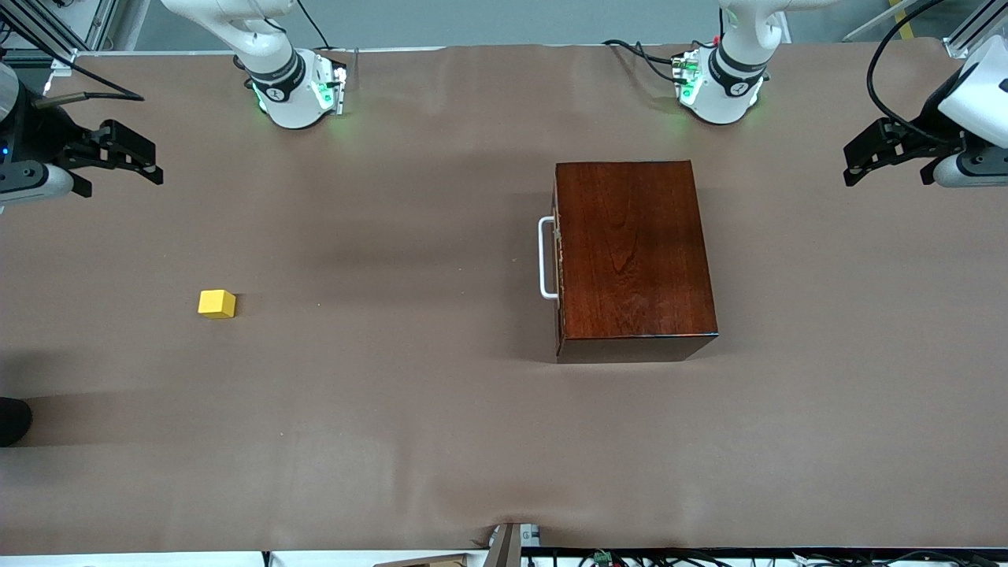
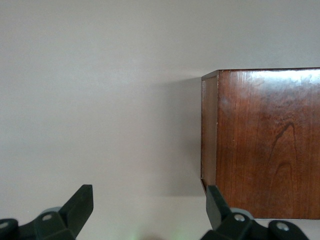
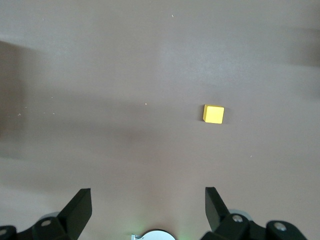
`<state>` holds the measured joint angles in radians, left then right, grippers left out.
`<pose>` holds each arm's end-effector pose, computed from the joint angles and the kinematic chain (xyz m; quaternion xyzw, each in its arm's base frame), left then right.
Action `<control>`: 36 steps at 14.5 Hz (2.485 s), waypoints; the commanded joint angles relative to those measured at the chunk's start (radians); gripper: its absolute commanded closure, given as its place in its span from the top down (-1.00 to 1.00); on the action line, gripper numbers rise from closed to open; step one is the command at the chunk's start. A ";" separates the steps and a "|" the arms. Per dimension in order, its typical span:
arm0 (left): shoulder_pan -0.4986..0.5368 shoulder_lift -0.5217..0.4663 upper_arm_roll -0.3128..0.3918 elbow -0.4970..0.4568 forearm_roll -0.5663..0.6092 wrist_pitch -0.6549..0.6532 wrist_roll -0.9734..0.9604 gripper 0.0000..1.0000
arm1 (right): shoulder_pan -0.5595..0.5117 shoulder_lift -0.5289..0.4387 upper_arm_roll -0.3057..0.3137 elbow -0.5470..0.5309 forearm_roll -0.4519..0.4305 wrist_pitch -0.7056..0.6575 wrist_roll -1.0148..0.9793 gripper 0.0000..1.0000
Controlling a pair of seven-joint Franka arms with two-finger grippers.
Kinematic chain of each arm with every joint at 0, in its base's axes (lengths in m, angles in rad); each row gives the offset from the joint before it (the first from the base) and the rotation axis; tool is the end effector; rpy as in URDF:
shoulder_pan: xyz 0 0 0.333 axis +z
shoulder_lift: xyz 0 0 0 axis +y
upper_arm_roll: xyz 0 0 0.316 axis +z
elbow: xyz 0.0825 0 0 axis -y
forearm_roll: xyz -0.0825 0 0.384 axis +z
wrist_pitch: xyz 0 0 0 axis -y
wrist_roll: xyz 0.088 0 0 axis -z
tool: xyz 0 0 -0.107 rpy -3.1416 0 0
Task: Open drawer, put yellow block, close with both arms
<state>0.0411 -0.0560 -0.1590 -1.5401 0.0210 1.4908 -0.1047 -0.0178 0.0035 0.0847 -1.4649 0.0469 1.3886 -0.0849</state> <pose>0.5253 -0.0626 0.6618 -0.9999 0.0056 -0.0046 0.0145 0.5348 0.0414 0.6565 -0.9958 -0.0791 0.0397 0.0237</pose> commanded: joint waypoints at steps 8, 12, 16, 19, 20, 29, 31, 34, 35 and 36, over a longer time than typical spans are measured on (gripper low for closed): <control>0.013 0.005 -0.007 0.037 -0.004 -0.020 0.000 1.00 | -0.007 -0.008 0.003 -0.006 -0.001 -0.003 0.010 1.00; 0.011 0.007 -0.007 0.037 -0.003 -0.021 -0.012 1.00 | -0.010 -0.008 0.003 -0.006 -0.001 -0.003 0.010 1.00; 0.002 0.007 -0.017 0.038 -0.003 -0.020 -0.012 1.00 | -0.017 -0.008 0.003 -0.006 -0.001 -0.003 0.010 1.00; -0.019 0.021 -0.025 0.040 -0.007 -0.020 -0.013 1.00 | -0.019 -0.008 0.003 -0.006 0.001 -0.003 0.010 1.00; -0.039 0.025 -0.034 0.057 -0.006 -0.020 -0.015 1.00 | -0.019 -0.008 0.003 -0.008 0.001 -0.005 0.010 1.00; -0.283 0.208 -0.053 0.169 0.029 -0.007 -0.332 1.00 | -0.036 -0.008 0.003 -0.009 0.004 -0.005 0.008 1.00; -0.358 0.273 -0.051 0.211 0.059 0.003 -0.421 1.00 | -0.039 -0.008 0.004 -0.009 0.005 -0.005 0.008 1.00; -0.441 0.337 -0.051 0.239 0.063 0.096 -0.542 1.00 | -0.037 -0.008 0.004 -0.009 0.005 -0.005 0.010 1.00; -0.464 0.352 -0.050 0.239 0.063 0.123 -0.584 1.00 | -0.037 -0.008 0.003 -0.009 0.005 -0.005 0.008 1.00; -0.487 0.375 -0.048 0.244 0.063 0.150 -0.625 1.00 | -0.037 -0.008 0.004 -0.009 0.005 -0.005 0.010 1.00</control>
<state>-0.4075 0.2684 -0.2129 -1.3473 0.0629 1.6147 -0.6620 -0.0408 0.0043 0.0790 -1.4661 0.0469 1.3882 -0.0844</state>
